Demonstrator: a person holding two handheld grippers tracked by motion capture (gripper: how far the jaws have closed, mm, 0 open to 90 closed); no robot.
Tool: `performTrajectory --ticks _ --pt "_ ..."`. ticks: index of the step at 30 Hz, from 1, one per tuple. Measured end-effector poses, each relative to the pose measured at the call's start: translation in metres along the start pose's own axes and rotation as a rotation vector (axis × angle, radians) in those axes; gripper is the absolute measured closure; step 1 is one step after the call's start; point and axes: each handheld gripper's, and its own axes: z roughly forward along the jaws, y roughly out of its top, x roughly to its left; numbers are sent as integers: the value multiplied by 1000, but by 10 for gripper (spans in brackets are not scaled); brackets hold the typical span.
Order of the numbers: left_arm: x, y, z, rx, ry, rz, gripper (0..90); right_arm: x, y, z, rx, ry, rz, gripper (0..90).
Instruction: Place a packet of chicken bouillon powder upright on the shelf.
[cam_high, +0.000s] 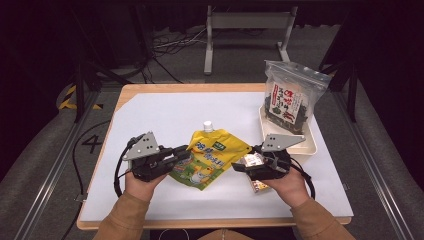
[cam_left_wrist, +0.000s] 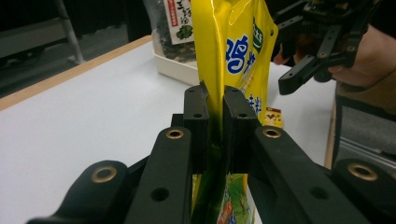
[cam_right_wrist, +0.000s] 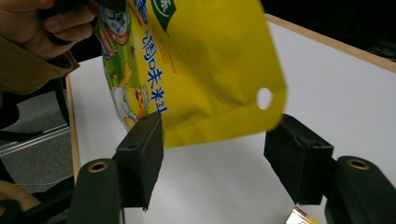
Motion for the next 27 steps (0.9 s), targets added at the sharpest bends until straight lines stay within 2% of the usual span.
performTrajectory --ticks 4,7,9,11,12,14,17,19,23,27 --pt "-3 -2 4 -19 -3 -3 821 2 -1 5 2 31 16 396" --pt "-5 -3 7 -32 -12 -9 820 3 -2 7 -4 61 21 451" --pt "-8 -3 9 -37 -12 -1 820 4 -1 8 -16 80 19 523" --pt "-9 -4 10 -37 -26 -11 819 6 0 6 -28 83 16 632" --pt "-10 -4 11 -41 -27 -7 818 6 0 4 -32 85 11 657" --pt "-10 -4 11 -42 -27 -3 817 6 1 1 -53 100 29 717" --pt "-10 -5 13 -42 -28 -3 814 3 2 -3 -63 133 81 796" --pt "-10 -5 13 -38 -27 -5 813 2 3 -5 -71 148 90 820" --pt "-9 -5 13 -36 -27 4 810 6 6 -8 -66 136 77 831" --pt "-9 -6 14 -39 -31 -8 804 8 9 -11 -64 134 69 836"
